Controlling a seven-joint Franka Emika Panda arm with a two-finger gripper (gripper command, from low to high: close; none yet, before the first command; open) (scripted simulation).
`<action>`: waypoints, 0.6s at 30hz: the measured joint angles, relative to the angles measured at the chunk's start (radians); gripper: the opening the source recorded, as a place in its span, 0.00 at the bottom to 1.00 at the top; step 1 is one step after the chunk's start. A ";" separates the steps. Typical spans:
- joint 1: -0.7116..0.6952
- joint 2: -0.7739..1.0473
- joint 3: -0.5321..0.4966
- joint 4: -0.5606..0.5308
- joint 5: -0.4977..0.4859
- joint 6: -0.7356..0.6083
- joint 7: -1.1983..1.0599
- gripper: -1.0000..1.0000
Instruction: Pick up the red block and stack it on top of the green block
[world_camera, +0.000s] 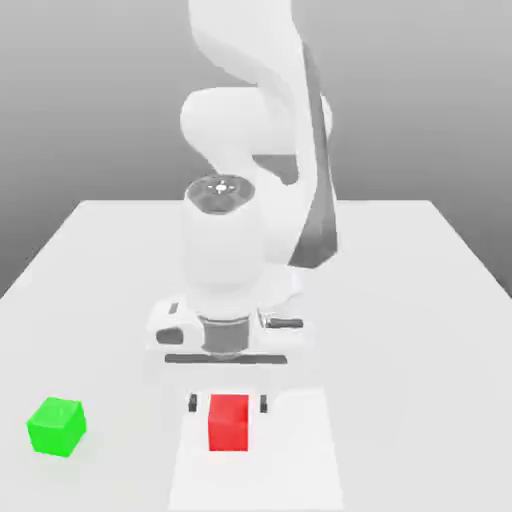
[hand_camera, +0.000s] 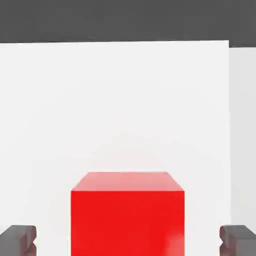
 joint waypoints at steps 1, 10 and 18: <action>0.000 0.000 0.000 0.000 0.000 0.000 0.000 0.00; 0.000 -0.092 -0.003 -0.013 -0.013 -0.079 0.010 0.00; -0.186 -0.201 -0.095 0.076 -0.008 -0.278 0.199 0.00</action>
